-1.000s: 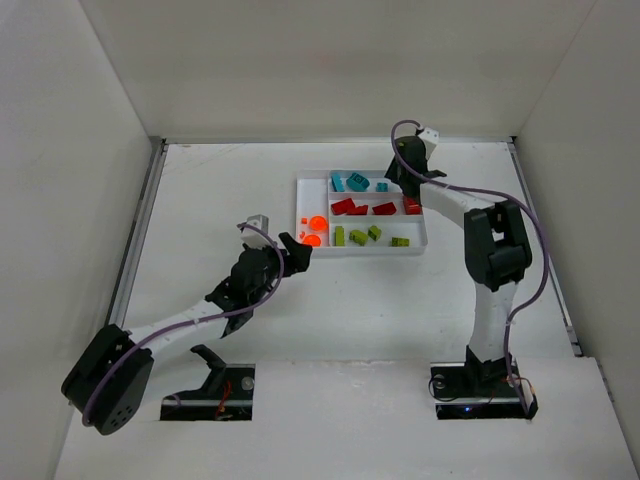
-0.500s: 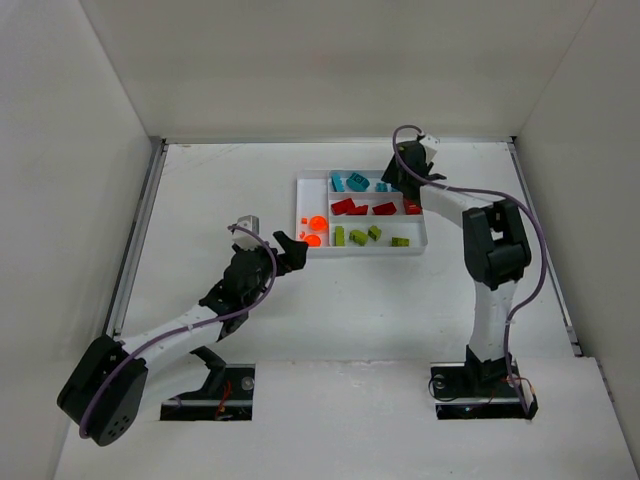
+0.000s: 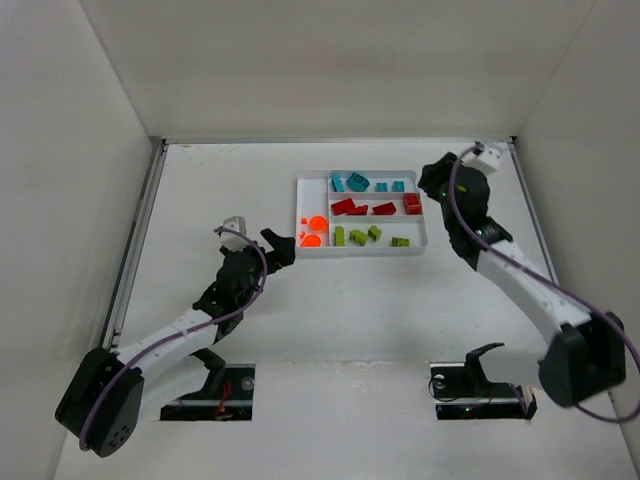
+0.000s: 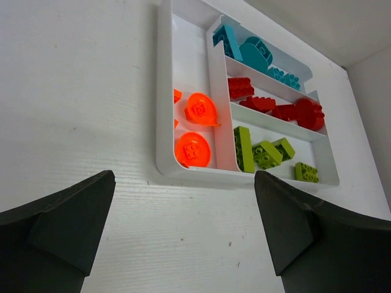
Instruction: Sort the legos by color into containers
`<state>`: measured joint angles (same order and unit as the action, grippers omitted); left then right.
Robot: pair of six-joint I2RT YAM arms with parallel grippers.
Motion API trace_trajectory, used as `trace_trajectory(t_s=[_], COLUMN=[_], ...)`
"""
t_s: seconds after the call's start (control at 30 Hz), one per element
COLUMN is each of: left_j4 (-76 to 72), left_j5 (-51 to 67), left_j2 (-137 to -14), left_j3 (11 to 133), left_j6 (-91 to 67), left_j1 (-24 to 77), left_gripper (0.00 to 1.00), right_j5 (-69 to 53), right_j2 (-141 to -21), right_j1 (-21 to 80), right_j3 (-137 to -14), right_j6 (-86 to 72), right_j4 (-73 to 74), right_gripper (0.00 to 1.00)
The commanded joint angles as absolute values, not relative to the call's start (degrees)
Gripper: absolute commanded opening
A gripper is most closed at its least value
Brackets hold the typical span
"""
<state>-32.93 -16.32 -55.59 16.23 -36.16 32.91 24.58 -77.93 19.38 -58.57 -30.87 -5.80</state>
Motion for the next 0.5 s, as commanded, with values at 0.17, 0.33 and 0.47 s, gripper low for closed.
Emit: trace_trajectory(t_s=[0.17, 0.33, 0.47], left_j4=[-29.54, -23.21, -21.1], left_j5=[-22.57, -28.82, -33.04], left_j2=[-47.82, -45.79, -47.28], left_j3=[14.59, 15.2, 16.17], left_j6=[-36.91, -37.88, -37.97], left_j1=[30.37, 28.61, 28.69], left_gripper=[1.0, 1.0, 1.0], right_j5=[31.02, 34.1, 34.63], right_j2=[-40.56, -24.9, -21.8], right_j1=[20.96, 19.12, 17.63], right_j3=[-25.17, -15.57, -14.33], right_j6=[-34.35, -41.29, -42.89], right_j4=[-10.12, -0.11, 2.19], right_gripper=[0.18, 0.17, 0.3])
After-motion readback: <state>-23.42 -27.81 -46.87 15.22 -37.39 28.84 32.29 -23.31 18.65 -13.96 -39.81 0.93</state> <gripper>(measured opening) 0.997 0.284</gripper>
